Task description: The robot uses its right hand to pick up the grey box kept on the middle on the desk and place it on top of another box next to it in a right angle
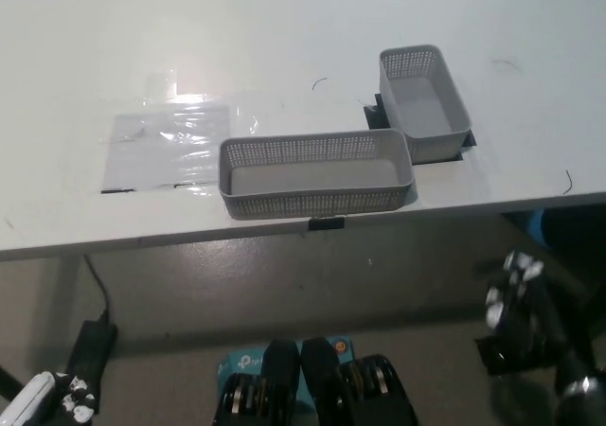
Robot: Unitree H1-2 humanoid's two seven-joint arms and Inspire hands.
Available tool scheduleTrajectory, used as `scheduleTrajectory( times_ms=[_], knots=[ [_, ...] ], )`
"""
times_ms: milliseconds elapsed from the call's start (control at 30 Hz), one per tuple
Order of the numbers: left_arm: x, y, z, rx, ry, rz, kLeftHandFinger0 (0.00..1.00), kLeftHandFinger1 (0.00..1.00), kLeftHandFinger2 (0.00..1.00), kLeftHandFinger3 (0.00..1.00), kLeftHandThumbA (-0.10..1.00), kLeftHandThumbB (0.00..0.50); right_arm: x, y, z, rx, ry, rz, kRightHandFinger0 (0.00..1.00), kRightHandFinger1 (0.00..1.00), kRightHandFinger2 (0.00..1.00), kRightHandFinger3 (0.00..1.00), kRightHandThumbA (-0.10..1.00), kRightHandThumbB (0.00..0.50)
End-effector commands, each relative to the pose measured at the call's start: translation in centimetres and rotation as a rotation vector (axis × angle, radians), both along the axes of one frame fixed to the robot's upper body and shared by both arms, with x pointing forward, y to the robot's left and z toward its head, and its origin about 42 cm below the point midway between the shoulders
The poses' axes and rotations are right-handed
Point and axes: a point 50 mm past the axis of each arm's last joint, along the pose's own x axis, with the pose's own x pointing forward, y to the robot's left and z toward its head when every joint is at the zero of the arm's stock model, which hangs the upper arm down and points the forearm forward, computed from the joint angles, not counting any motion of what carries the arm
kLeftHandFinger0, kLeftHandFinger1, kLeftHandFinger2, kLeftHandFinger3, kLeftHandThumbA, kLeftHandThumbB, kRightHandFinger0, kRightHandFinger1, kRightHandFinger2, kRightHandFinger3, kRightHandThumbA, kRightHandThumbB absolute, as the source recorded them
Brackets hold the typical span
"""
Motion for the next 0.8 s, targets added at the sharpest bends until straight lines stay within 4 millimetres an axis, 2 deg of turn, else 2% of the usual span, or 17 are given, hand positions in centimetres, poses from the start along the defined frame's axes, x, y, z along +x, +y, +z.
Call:
scheduleTrajectory(
  times_ms=[0,33,100,167,200,233,267,300,333,433,467,500,533,633,667,700,767],
  knots=[
    [0.2,0.5,1.2,0.024,-0.016,-0.016,0.00,0.00,0.00,0.11,-0.10,0.500,2.3,-0.3,7.5,-0.006,-0.188,0.041,0.10,0.16,0.35,0.67,0.17,0.141],
    [0.2,0.5,1.1,0.027,-0.021,-0.024,0.00,0.00,0.00,0.11,-0.10,0.500,3.4,-0.1,10.2,-0.014,-0.227,0.068,0.09,0.16,0.36,0.68,0.15,0.176],
    [0.1,0.6,1.3,0.023,-0.022,-0.024,0.00,0.00,0.00,0.10,-0.10,0.500,4.2,0.0,11.6,-0.027,-0.256,0.100,0.05,0.13,0.34,0.72,0.15,0.217],
    [0.2,0.5,1.5,0.026,-0.021,-0.025,0.00,0.00,0.00,0.10,-0.10,0.500,4.8,0.2,12.6,-0.061,-0.272,0.119,0.06,0.14,0.35,0.73,0.15,0.235],
    [0.3,0.5,1.7,0.042,-0.028,-0.029,0.00,0.00,0.03,0.13,-0.10,0.499,5.7,0.6,13.6,-0.110,-0.274,0.146,0.08,0.16,0.38,0.76,0.15,0.260],
    [0.4,0.6,1.9,0.042,-0.030,-0.028,0.00,0.00,0.01,0.13,-0.10,0.495,6.2,0.9,14.2,-0.138,-0.271,0.156,0.11,0.19,0.41,0.79,0.15,0.281],
    [0.6,0.6,2.0,0.042,-0.029,-0.027,0.00,0.00,0.01,0.13,-0.10,0.489,6.6,1.1,14.6,-0.165,-0.275,0.170,0.16,0.24,0.43,0.82,0.16,0.295],
    [0.7,0.8,1.8,0.039,-0.023,-0.017,0.00,0.00,0.00,0.12,-0.10,0.487,7.0,1.2,14.8,-0.191,-0.273,0.187,0.26,0.34,0.47,0.86,0.17,0.305],
    [1.1,1.0,2.2,0.046,-0.028,-0.022,0.00,0.00,0.00,0.12,-0.10,0.488,6.9,1.2,14.9,-0.187,-0.276,0.182,0.26,0.34,0.47,0.87,0.17,0.306],
    [1.4,1.1,2.4,0.050,-0.034,-0.034,0.00,0.00,0.00,0.12,-0.10,0.494,8.1,1.8,15.2,-0.253,-0.271,0.207,0.47,0.57,0.66,0.97,0.22,0.338],
    [1.4,1.1,2.4,0.052,-0.035,-0.037,0.00,0.00,0.00,0.12,-0.10,0.496,8.2,1.8,15.2,-0.260,-0.270,0.209,0.49,0.59,0.66,0.98,0.22,0.339],
    [1.4,1.1,2.4,0.046,-0.035,-0.037,0.00,0.00,0.00,0.12,-0.10,0.500,8.6,1.9,15.1,-0.271,-0.263,0.216,0.55,0.63,0.70,1.00,0.22,0.346],
    [1.3,1.0,2.6,0.043,-0.037,-0.032,0.00,0.00,0.00,0.12,-0.10,0.500,9.5,1.9,14.7,-0.304,-0.252,0.223,0.63,0.70,0.76,1.00,0.24,0.352],
    [1.3,1.0,2.5,0.030,-0.049,-0.037,0.00,0.00,0.00,0.09,-0.10,0.500,10.8,2.0,14.4,-0.333,-0.208,0.239,0.75,0.82,0.85,1.00,0.25,0.353],
    [1.3,1.1,2.6,0.028,-0.052,-0.033,0.00,0.00,0.00,0.09,-0.10,0.500,11.1,2.2,14.6,-0.335,-0.212,0.243,0.76,0.82,0.85,1.00,0.25,0.354],
    [1.3,1.1,2.6,0.044,-0.051,-0.032,0.00,0.00,0.00,0.11,-0.10,0.500,12.2,2.2,14.5,-0.376,-0.193,0.261,0.84,0.90,0.92,1.00,0.28,0.345],
    [1.3,1.1,2.6,0.042,-0.049,-0.035,0.00,0.00,0.00,0.11,-0.10,0.500,13.1,2.1,14.4,-0.418,-0.180,0.272,0.90,0.95,0.96,1.00,0.28,0.348]
  ],
)
